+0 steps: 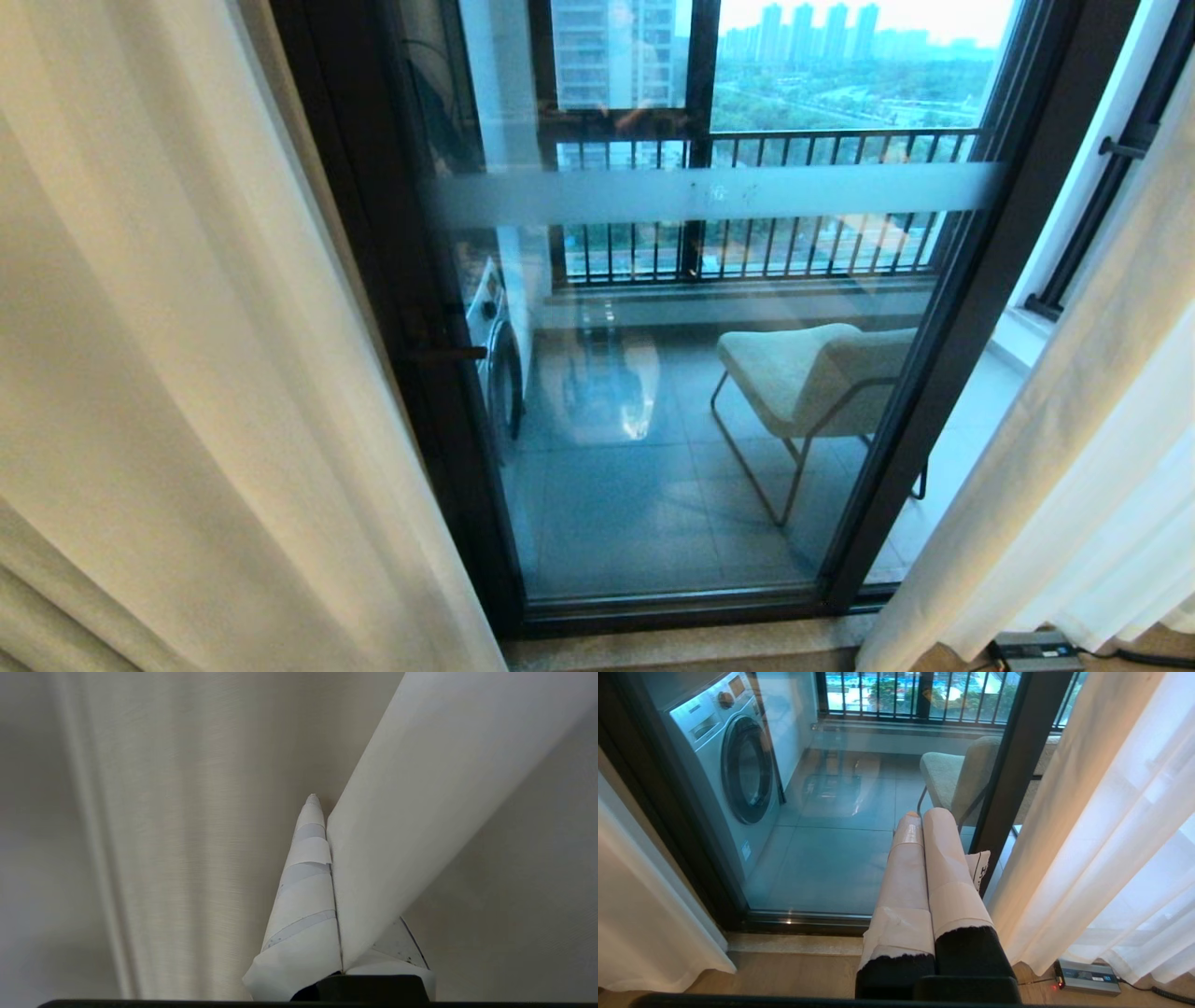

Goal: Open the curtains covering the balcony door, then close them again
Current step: Pull the inner curtains open on both sides

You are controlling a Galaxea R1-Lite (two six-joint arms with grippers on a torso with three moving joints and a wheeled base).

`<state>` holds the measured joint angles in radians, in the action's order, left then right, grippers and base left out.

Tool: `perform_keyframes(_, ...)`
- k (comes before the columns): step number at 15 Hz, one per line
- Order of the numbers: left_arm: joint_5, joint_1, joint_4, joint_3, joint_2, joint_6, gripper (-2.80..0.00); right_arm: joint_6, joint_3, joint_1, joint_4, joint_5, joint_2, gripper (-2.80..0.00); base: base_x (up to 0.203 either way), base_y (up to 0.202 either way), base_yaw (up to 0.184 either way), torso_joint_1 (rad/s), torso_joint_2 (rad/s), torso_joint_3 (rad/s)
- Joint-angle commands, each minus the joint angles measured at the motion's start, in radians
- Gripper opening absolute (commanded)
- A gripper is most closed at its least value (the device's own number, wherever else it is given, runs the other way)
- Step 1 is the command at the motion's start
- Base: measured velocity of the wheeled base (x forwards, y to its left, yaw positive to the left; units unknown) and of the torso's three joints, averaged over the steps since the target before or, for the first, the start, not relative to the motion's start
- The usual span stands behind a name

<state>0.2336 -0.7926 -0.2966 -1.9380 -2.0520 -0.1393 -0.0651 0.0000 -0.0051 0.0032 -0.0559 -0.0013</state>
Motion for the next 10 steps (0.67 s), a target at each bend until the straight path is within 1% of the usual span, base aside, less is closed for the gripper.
perform_keyframes(1, 0.003, -0.035, 0.001, -0.025, -0.065, -0.013, -2.80, -0.001, 0.000, 0.001, 0.000, -0.001, 0.001, -2.80, 0.000, 0.000, 0.000, 0.000, 0.00, 0.000)
perform_keyframes(6, 0.004, -0.080, -0.006, -0.055, -0.121, -0.019, -2.80, -0.001, 0.000, 0.001, 0.000, -0.001, 0.001, -2.80, 0.000, 0.000, 0.000, 0.000, 0.00, 0.000)
perform_keyframes(9, 0.003, -0.093, -0.069, -0.058, -0.137, -0.012, -2.80, -0.001, 0.000, 0.000, 0.000, -0.001, 0.001, -2.80, 0.000, 0.000, 0.000, 0.000, 0.00, 0.000)
perform_keyframes(10, 0.003, -0.099, -0.070, -0.058, -0.140, -0.010, -2.80, -0.001, 0.000, 0.001, 0.000, -0.001, 0.001, -2.80, 0.000, 0.000, 0.000, 0.000, 0.00, 0.000)
